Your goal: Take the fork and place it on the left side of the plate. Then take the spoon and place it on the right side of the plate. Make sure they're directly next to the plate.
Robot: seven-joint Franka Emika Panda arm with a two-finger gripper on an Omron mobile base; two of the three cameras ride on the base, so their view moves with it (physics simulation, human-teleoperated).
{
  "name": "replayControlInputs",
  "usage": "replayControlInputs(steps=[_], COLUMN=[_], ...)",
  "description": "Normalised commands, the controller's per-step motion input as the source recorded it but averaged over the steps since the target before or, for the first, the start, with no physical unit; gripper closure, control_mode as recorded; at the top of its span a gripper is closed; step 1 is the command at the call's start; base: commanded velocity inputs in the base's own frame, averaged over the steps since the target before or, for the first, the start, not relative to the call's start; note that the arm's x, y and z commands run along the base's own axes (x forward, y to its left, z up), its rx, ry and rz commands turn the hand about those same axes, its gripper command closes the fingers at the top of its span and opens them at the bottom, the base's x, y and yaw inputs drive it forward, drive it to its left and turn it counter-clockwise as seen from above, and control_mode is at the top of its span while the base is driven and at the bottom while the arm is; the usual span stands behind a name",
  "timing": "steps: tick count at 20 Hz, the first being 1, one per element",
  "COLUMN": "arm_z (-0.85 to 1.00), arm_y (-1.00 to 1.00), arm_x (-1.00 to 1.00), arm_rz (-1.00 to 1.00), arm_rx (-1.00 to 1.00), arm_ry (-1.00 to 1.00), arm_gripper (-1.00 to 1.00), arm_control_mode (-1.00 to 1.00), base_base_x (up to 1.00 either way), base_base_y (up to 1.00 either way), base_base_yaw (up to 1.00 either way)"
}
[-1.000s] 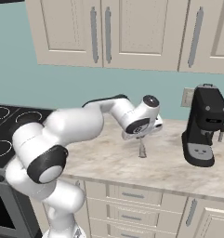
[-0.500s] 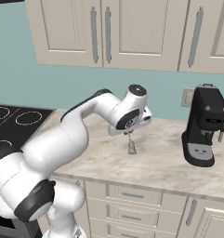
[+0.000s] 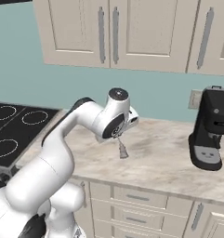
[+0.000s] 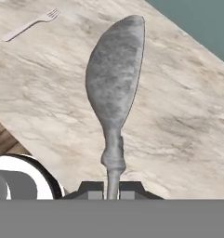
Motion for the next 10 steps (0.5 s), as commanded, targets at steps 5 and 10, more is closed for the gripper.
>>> replayControlInputs(steps=[5, 10], arm_z=[0.0, 0.0], arm_y=[0.0, 0.0], arm_x=[0.0, 0.0], arm_rz=[0.0, 0.0], arm_rx=[0.0, 0.0], arm_ry=[0.0, 0.0], arm_gripper=[1.0, 1.0], arm_control_mode=[1.0, 1.0], base_base_x=[-0.28, -0.65], base_base_y=[0.37, 0.42], base_base_yaw=[0.35, 0.42])
